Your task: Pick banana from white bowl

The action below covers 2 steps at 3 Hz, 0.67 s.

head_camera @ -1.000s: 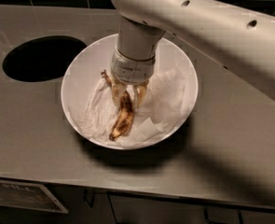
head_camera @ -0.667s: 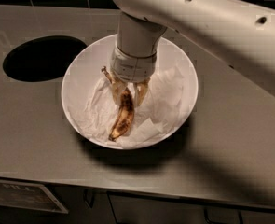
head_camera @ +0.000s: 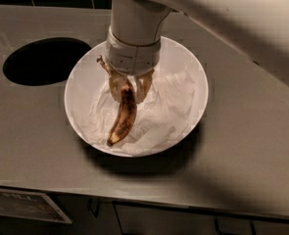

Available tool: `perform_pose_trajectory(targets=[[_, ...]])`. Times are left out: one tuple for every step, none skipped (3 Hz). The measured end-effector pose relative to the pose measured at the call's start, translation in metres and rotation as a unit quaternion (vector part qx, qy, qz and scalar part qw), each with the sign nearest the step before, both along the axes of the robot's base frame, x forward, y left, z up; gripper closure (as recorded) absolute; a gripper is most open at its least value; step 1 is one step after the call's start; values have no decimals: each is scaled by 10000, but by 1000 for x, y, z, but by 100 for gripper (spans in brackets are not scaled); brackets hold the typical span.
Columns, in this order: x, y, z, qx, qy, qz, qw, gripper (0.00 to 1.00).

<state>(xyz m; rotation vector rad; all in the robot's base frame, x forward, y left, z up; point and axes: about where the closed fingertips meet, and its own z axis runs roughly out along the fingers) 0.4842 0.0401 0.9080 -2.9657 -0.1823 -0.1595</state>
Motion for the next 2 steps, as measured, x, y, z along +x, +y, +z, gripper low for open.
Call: perform_pose_trajectory(targets=[[-5, -1, 25, -110, -187, -31, 9998, 100], [-6, -1, 26, -114, -191, -28, 9997, 100]])
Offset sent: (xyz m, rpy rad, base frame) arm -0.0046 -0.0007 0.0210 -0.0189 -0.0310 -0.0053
